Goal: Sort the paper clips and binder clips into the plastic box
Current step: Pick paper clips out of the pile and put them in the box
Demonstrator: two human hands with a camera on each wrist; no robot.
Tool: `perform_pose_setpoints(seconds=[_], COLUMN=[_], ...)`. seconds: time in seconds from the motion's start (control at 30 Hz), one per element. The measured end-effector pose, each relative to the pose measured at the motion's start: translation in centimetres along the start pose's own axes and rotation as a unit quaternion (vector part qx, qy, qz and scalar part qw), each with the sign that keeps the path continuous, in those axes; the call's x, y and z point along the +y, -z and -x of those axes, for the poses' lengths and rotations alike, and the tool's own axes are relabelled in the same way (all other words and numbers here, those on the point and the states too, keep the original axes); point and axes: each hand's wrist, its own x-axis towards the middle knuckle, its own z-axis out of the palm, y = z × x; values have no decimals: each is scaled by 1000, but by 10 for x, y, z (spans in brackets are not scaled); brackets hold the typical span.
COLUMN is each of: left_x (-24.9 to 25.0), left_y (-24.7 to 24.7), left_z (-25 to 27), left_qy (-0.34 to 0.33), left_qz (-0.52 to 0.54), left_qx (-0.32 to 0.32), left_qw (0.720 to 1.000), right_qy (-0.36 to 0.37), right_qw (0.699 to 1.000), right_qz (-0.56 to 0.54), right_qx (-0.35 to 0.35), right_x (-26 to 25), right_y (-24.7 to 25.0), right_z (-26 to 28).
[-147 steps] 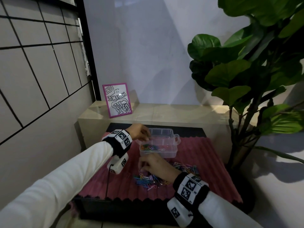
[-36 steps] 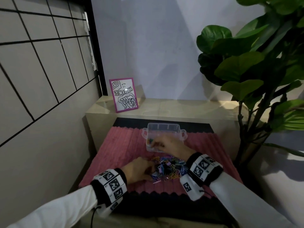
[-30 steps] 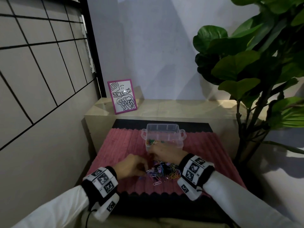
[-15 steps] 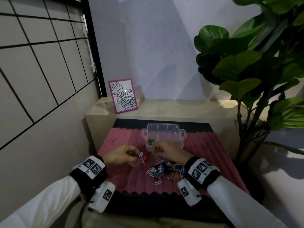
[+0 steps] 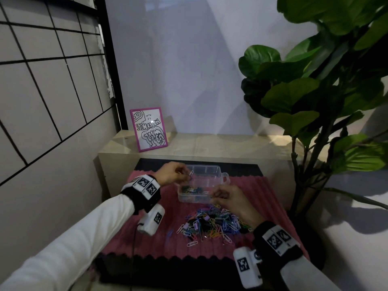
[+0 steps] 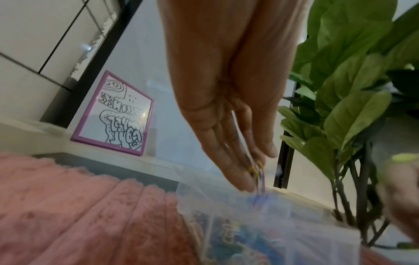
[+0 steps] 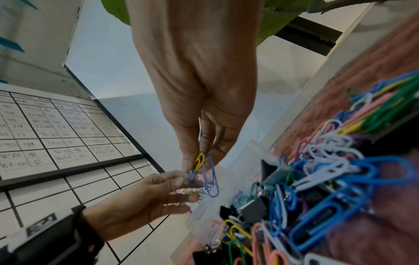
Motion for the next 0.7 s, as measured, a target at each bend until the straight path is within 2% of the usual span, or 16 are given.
perform_pose_setpoints(seconds=[0.13, 0.4, 0.47, 0.57, 0.7], left_x=[-3, -18, -20, -28, -34], left_y=[-4, 7, 8, 0, -24], left_z=[-5, 21, 42, 77, 107], left_qy=[14, -35, -27, 23, 21], left_qz=[-26, -124, -121, -128, -233], left_qx=[-53, 28, -6, -79, -91], left_qw=[998, 991, 992, 988, 968], right_qy=[-6, -10, 2, 19, 46], right_qw=[999, 993, 996, 1000, 996], right_qz=[-41, -112, -88, -11, 67], right_qx=[16, 20, 13, 9, 23], right_x=[0, -16, -23, -34, -44], right_y=[4, 6, 3, 0, -12], right_z=[0, -10, -20, -42, -73])
